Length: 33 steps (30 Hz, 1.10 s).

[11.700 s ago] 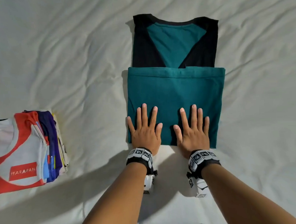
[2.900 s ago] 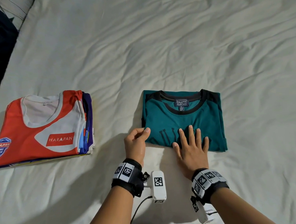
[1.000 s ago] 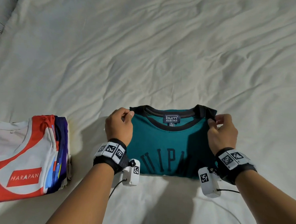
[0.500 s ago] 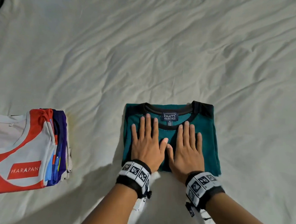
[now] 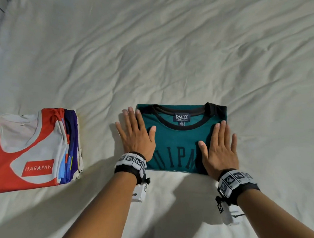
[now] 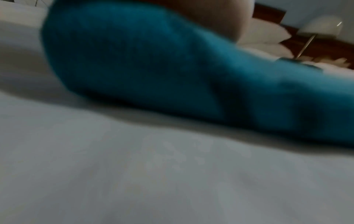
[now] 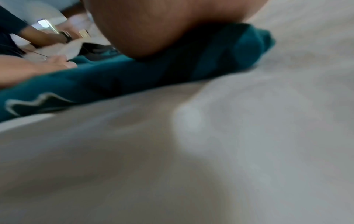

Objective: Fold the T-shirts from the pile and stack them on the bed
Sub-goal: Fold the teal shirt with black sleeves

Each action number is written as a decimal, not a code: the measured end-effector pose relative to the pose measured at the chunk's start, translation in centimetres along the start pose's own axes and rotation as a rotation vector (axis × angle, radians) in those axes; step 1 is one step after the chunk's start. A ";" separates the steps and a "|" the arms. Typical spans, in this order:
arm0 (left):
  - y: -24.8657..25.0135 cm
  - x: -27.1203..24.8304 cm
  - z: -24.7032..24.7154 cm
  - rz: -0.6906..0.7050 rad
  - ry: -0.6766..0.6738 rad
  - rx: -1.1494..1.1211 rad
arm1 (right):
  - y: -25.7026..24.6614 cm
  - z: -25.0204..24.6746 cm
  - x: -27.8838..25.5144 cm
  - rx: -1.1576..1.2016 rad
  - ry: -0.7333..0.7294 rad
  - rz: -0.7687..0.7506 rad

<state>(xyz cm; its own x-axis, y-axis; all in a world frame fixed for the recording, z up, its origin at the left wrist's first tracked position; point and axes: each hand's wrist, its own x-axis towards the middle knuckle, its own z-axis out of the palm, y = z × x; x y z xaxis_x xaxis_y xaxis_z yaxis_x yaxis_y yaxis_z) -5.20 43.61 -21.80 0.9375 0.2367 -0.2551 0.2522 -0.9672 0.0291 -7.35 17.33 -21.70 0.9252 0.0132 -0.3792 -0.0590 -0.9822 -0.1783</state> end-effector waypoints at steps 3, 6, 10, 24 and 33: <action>1.2 -3.4 0.6 0.159 0.027 -0.019 | -0.9 0.4 -1.6 0.009 0.037 -0.058; 0.2 -4.9 1.9 0.077 0.004 -0.037 | -0.6 1.2 -2.6 0.049 0.030 -0.057; 0.5 -4.9 0.0 -0.114 0.044 -0.172 | -0.3 -0.2 -2.3 0.240 0.094 0.127; -1.8 -5.0 -10.0 -0.136 -0.124 -0.823 | -4.8 -10.3 -5.7 0.759 0.050 0.235; -13.3 -6.6 -18.0 -0.078 0.009 -0.970 | -16.2 -14.5 -11.3 0.848 0.185 0.140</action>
<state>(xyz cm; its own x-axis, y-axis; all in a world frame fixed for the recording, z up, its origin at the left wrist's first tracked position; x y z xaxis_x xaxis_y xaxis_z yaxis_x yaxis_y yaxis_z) -10.40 56.57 -3.06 0.9106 0.3018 -0.2825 0.3978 -0.4538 0.7974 -11.39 30.36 -1.37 0.9302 -0.1998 -0.3079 -0.3670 -0.5017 -0.7833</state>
